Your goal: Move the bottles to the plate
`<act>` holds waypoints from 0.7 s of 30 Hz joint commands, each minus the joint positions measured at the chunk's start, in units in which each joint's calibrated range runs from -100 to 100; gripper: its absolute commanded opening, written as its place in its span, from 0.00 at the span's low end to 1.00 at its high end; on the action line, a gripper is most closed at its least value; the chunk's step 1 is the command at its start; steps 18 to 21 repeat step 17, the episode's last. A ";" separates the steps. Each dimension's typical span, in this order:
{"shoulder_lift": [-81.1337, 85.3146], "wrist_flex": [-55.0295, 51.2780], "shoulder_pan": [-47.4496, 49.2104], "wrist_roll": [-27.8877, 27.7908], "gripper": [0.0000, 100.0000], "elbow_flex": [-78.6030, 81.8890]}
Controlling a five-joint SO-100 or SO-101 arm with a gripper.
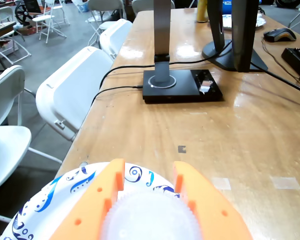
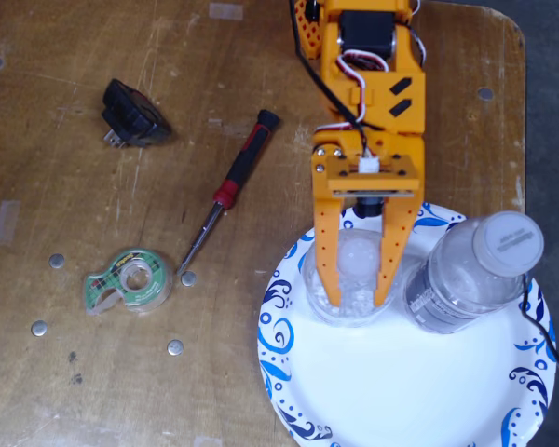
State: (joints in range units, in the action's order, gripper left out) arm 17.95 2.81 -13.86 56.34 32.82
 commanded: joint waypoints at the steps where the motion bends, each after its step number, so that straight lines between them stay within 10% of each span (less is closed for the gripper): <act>1: 0.85 0.85 0.76 -0.06 0.05 -0.03; 21: -3.45 17.38 1.40 0.41 0.06 5.55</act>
